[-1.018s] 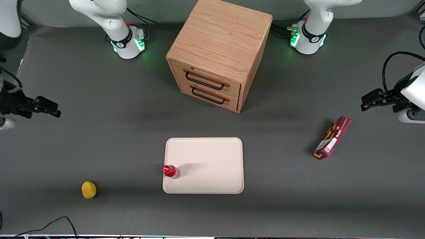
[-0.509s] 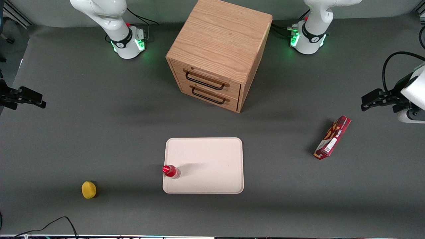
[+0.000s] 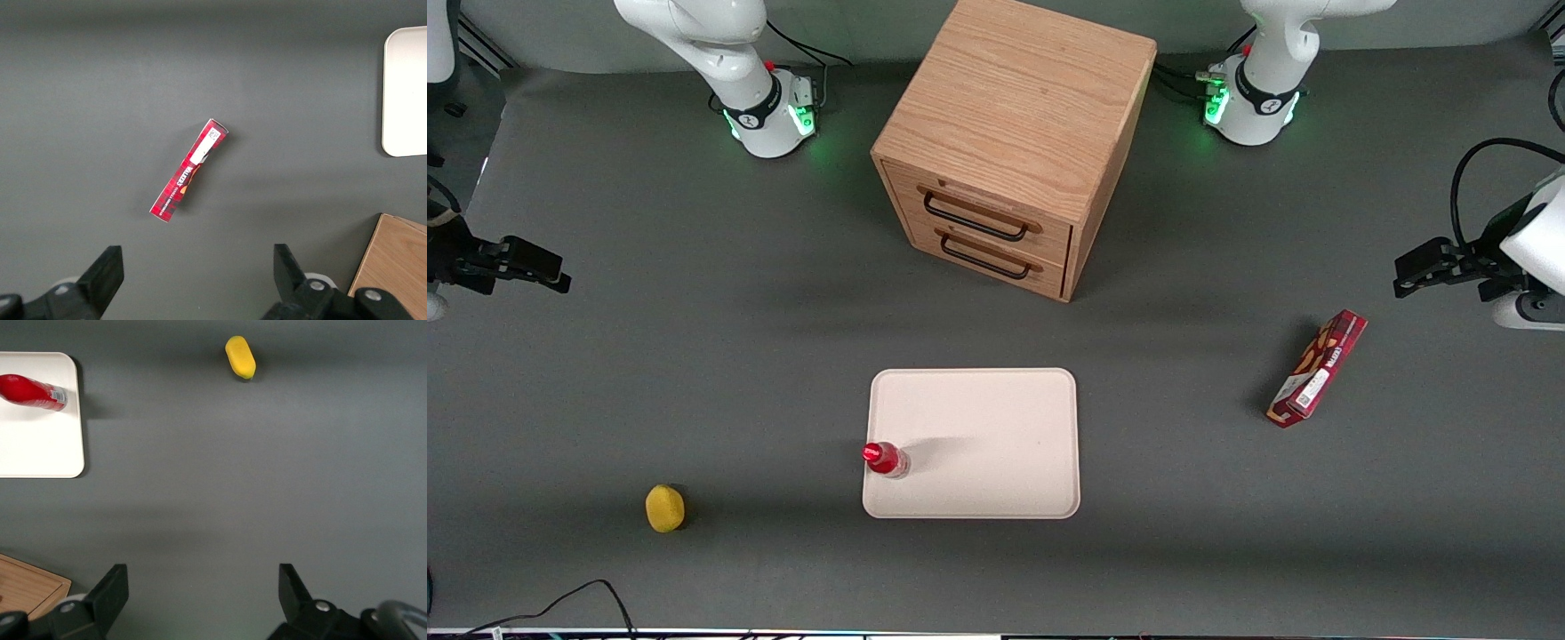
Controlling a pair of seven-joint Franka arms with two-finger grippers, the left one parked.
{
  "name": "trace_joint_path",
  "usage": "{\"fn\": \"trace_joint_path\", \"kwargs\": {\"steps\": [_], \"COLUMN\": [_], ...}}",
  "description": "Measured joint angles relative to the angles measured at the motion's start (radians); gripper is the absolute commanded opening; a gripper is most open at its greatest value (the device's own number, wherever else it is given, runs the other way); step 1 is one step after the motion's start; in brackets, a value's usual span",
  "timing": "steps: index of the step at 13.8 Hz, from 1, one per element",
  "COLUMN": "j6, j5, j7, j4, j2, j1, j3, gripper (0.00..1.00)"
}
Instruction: Place coke bottle on tray
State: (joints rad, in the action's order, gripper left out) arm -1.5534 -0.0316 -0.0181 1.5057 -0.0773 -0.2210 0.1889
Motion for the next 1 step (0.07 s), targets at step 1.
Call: {"fn": "trace_joint_path", "kwargs": {"steps": [1], "j6": [0.000], "j5": [0.000], "j7": [0.000], "j4": [0.000], "j2": [-0.001], "j1": [0.000], "j3": [0.002], "gripper": [1.00]}}
